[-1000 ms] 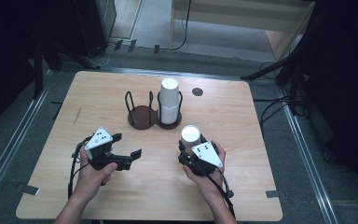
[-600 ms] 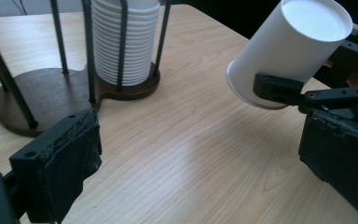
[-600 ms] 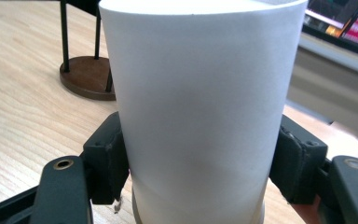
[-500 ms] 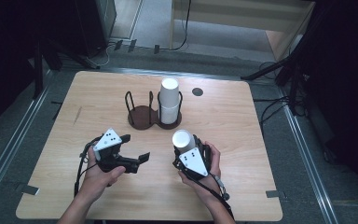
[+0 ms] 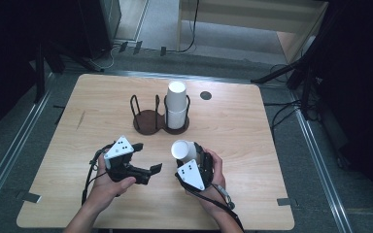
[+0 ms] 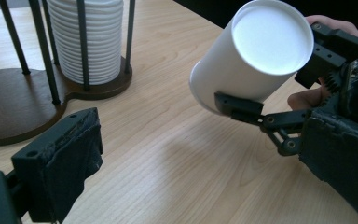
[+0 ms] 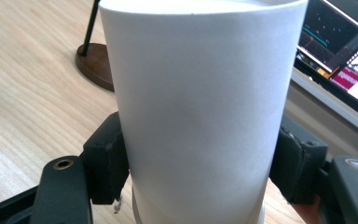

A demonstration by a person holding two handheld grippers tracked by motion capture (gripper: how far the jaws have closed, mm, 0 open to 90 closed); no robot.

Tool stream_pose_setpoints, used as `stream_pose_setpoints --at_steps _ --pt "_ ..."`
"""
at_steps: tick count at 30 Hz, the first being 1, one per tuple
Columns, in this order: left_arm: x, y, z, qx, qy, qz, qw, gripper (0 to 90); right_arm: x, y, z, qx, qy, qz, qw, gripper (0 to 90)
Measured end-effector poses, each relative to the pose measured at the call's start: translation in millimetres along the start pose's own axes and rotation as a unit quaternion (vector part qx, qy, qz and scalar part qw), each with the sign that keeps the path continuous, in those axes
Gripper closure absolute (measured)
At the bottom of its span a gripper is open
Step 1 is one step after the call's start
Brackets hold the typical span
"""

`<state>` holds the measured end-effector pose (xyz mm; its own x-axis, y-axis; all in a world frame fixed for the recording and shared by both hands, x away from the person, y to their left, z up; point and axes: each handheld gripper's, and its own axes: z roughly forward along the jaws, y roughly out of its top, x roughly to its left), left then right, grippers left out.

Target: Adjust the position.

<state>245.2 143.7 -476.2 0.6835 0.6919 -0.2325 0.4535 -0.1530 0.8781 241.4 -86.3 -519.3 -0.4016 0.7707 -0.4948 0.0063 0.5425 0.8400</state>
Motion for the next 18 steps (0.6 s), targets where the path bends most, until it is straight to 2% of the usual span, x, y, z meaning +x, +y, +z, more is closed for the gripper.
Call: stream_pose_setpoints --at_steps 4,9,12,17,18 --pt "-3.1 0.1 2.8 0.002 -0.006 -0.001 1.0 0.1 3.8 2.0 -2.0 -0.005 0.005 -0.013 0.9999 30.4" --pt "-7.2 0.7 5.3 0.005 -0.001 0.0 1.0 3.7 5.8 3.6 -4.8 -0.013 0.008 -0.024 0.9996 30.4" --pt "-10.0 2.5 4.3 0.001 -0.01 -0.002 0.9999 3.8 9.5 3.3 -5.4 -0.013 0.015 -0.029 0.9994 30.4" --pt "-12.3 3.2 6.6 0.008 -0.022 0.0 0.9997 3.8 11.8 6.0 -6.8 -0.018 0.016 -0.03 0.9993 30.3" --pt "-13.5 3.3 7.5 0.01 -0.019 0.004 0.9998 3.8 11.6 6.8 -8.2 -0.021 0.016 -0.036 0.999 30.2"
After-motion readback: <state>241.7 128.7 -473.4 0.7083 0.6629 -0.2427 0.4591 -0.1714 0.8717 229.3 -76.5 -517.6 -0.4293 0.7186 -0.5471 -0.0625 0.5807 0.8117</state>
